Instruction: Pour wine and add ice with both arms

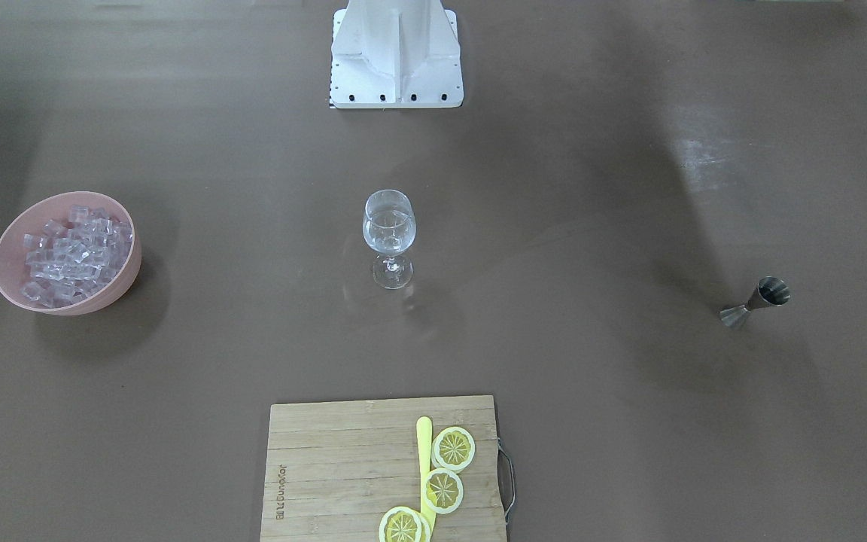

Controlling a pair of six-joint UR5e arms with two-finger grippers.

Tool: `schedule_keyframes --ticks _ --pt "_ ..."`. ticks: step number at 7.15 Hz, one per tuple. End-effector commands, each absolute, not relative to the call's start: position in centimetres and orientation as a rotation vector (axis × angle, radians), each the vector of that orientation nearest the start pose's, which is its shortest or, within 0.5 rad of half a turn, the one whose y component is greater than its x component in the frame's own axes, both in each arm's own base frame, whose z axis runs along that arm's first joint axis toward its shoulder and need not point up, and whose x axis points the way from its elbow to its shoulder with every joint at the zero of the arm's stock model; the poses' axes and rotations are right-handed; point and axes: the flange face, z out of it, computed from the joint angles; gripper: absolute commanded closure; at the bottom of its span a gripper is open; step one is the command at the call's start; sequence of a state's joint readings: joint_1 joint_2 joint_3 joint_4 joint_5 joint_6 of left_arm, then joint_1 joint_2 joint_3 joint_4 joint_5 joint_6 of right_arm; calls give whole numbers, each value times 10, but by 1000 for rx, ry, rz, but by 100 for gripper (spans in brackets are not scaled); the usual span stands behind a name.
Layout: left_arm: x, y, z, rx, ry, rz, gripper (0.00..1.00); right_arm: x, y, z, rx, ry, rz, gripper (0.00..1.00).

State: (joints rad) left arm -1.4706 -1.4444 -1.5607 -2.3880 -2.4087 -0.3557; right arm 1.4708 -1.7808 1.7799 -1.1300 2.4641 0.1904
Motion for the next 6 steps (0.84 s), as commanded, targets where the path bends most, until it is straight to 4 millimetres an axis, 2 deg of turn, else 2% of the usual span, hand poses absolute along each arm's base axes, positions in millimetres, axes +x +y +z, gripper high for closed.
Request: schedule_keyframes --ticks 1,2,4,5,6 --pt "-12 -460 609 555 935 110 3 13 -418 591 306 -935 -129 0" --pt "4 -471 595 597 945 161 3 14 -416 592 325 -932 -136 0" --pt "15 -481 587 739 886 198 2 14 -417 593 327 -928 -135 0" --pt "30 -484 624 789 835 205 2 14 -417 593 328 -926 -135 0" --pt "35 -487 628 837 851 226 2 14 -417 593 328 -926 -135 0"
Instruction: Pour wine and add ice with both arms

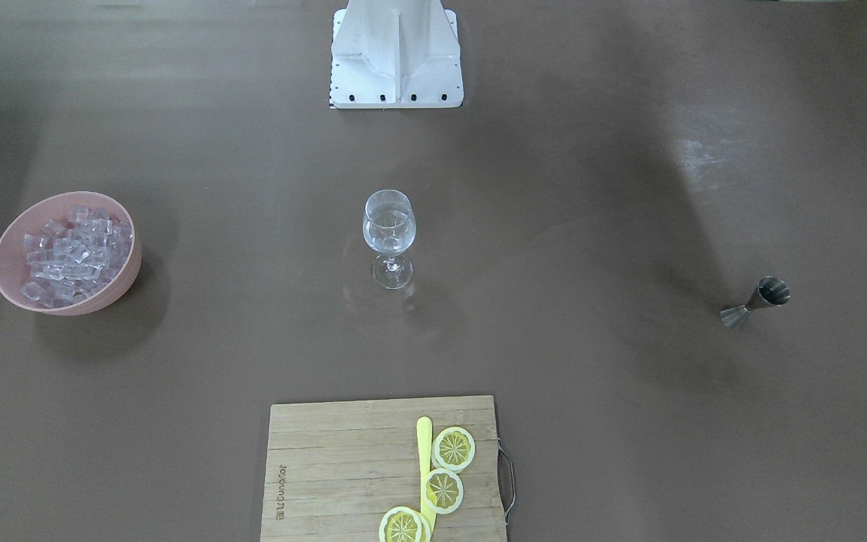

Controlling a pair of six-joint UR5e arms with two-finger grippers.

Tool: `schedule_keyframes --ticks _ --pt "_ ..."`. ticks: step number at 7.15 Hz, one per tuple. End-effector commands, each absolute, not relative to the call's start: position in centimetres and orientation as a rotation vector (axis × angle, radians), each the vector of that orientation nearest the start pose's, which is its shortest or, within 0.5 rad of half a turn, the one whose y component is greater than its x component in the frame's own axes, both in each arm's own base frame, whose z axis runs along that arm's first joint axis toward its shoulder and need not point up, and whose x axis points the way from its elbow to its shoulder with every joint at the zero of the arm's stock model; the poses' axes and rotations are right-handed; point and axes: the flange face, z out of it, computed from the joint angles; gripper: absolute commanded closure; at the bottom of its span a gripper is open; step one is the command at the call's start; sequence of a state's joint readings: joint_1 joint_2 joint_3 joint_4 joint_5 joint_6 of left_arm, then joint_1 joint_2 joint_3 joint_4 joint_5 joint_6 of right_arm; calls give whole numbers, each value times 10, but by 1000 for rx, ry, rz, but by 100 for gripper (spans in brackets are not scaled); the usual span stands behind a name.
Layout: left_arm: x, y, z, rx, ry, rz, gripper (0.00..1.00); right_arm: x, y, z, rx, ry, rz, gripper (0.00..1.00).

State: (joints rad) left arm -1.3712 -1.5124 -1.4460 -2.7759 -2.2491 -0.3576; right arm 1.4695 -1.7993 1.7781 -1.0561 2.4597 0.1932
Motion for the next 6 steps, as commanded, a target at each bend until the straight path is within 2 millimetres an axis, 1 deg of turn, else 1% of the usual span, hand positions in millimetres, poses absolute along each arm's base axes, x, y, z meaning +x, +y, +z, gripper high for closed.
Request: schedule_keyframes --ticks 1,2,3,4,5,6 --pt "57 -483 621 845 908 220 2 14 -417 593 327 -928 -135 0" --pt "81 -480 613 880 952 190 3 14 -417 593 327 -928 -135 0" --pt "91 -474 622 934 935 180 3 14 -417 594 327 -925 -134 0" --pt "91 -469 632 987 911 163 3 14 -418 593 328 -925 -134 0" --pt "102 -470 635 1014 878 146 3 14 -418 593 328 -926 -135 0" --pt "118 -468 637 1023 853 138 3 14 -418 592 328 -928 -134 0"
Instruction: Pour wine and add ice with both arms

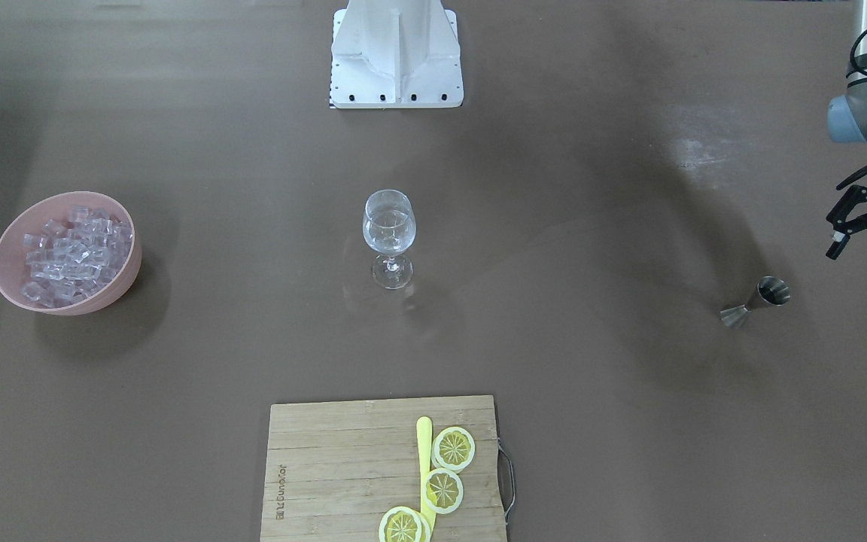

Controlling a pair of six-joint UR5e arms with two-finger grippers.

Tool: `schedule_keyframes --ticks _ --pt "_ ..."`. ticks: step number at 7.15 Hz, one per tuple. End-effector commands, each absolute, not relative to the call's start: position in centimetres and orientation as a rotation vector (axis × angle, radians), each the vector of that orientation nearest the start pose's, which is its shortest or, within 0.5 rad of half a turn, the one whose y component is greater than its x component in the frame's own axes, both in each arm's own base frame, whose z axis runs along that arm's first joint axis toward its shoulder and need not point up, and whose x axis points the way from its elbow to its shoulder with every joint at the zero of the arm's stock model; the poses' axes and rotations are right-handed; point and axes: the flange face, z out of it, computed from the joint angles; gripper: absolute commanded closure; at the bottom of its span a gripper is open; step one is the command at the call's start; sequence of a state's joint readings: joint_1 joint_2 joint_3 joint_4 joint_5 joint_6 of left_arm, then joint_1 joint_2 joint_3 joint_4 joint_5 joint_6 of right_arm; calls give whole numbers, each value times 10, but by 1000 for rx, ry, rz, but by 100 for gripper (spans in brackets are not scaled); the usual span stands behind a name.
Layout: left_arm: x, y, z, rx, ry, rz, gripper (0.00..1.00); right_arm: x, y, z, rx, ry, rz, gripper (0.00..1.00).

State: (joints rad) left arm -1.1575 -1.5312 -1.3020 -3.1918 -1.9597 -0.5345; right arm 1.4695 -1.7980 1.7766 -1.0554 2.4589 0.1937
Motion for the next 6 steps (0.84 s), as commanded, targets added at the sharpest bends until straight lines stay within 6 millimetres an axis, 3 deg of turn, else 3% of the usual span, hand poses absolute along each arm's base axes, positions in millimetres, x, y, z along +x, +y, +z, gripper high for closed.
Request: schedule_keyframes --ticks 1,2,4,6 --pt "122 -467 644 1012 846 121 3 14 -417 592 329 -929 -136 0" --pt "129 -463 653 1038 830 101 3 14 -418 591 331 -930 -138 0" --pt "164 -456 643 997 933 73 3 14 -418 590 335 -928 -139 0" --pt "178 -451 640 1003 955 96 3 14 -418 590 335 -928 -139 0"
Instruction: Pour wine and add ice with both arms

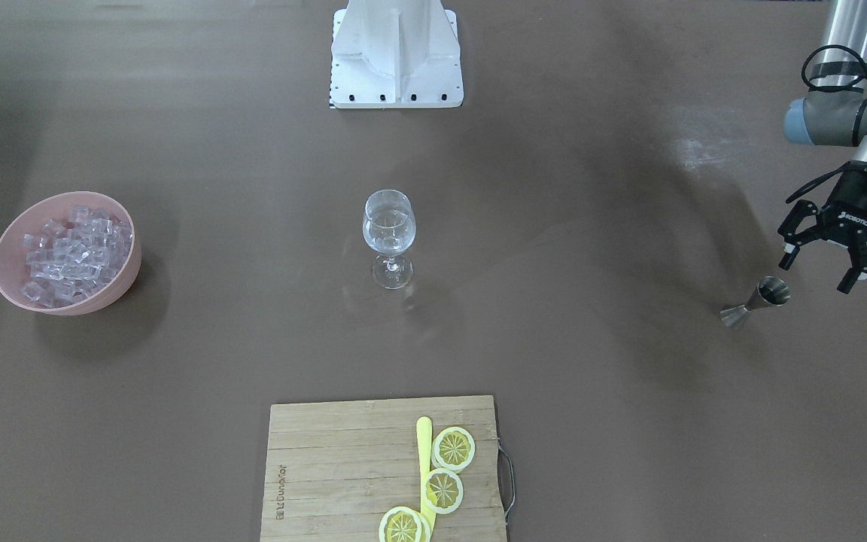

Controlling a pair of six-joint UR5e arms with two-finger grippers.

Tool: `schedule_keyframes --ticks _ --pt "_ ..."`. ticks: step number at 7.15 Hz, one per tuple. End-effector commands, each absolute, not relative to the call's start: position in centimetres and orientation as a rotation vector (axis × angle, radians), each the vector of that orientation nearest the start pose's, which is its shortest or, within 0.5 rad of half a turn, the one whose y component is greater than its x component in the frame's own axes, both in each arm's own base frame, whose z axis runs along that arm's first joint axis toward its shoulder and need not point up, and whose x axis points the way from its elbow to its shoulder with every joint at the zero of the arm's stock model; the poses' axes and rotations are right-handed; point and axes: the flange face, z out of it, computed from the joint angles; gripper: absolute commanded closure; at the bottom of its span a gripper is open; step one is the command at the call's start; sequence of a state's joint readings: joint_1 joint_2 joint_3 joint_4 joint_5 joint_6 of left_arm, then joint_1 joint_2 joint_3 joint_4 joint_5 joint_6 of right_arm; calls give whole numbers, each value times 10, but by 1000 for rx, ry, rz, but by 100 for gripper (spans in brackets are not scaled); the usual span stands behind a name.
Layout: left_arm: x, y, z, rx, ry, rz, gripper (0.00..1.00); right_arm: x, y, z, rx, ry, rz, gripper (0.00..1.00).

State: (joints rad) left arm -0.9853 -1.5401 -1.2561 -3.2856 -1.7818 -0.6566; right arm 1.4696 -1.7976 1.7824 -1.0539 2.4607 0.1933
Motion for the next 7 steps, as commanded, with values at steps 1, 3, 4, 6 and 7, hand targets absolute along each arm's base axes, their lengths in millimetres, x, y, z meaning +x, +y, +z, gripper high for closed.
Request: schedule_keyframes --ticks 1,3,4,6,7 --pt "187 -449 640 1013 942 92 3 14 -417 590 334 -928 -139 0" --pt "211 -451 633 1040 928 84 3 14 -414 592 329 -929 -138 0" --pt "216 -459 630 1056 921 72 3 14 -412 592 328 -929 -137 0" --pt "219 -461 628 1062 916 60 3 14 -412 591 329 -929 -138 0" --pt "219 -462 626 1076 904 43 3 14 -412 591 331 -931 -140 0"
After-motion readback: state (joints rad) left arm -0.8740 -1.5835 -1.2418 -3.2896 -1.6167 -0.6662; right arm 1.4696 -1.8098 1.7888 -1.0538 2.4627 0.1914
